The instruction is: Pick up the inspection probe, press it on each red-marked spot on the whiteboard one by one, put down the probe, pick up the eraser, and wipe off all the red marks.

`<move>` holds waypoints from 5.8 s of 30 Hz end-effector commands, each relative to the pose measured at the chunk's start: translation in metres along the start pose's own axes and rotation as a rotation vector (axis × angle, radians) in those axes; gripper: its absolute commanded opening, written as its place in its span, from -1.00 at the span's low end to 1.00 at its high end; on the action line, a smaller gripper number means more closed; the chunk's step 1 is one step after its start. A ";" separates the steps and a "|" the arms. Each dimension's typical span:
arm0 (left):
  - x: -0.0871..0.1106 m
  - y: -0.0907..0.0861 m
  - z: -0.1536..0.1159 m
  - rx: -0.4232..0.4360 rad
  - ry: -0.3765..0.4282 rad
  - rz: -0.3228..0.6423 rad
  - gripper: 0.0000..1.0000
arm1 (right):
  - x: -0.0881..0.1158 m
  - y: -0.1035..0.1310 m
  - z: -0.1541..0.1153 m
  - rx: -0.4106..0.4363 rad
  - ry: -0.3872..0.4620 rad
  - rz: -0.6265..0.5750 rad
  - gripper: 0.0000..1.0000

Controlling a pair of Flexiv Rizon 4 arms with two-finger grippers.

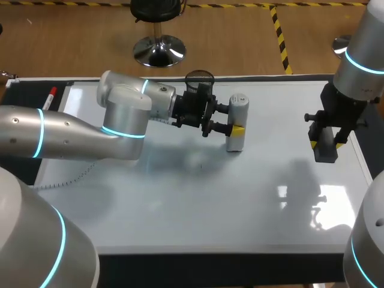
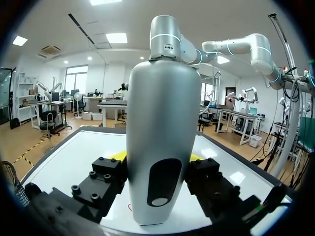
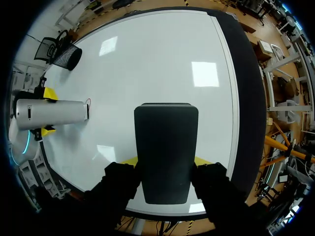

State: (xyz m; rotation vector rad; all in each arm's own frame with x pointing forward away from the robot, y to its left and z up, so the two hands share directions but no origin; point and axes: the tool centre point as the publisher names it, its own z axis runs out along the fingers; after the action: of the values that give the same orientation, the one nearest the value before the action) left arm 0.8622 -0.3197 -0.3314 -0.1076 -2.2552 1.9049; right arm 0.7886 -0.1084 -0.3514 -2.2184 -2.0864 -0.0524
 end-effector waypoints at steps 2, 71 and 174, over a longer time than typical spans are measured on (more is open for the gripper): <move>0.006 0.000 0.002 0.007 -0.002 0.005 -1.00 | -0.001 -0.001 -0.001 -0.002 0.002 -0.002 -1.00; 0.009 -0.061 -0.067 0.022 -0.054 0.089 -1.00 | -0.001 -0.001 -0.001 -0.002 0.002 -0.002 -1.00; 0.039 -0.037 -0.227 0.079 -0.229 0.104 -1.00 | 0.013 0.020 -0.001 0.060 -0.005 0.112 -1.00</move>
State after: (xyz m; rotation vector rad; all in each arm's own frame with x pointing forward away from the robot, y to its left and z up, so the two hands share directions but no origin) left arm 0.8711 -0.0988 -0.2561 0.0033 -2.3520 2.1508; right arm 0.8047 -0.1014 -0.3498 -2.2943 -1.9388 0.0014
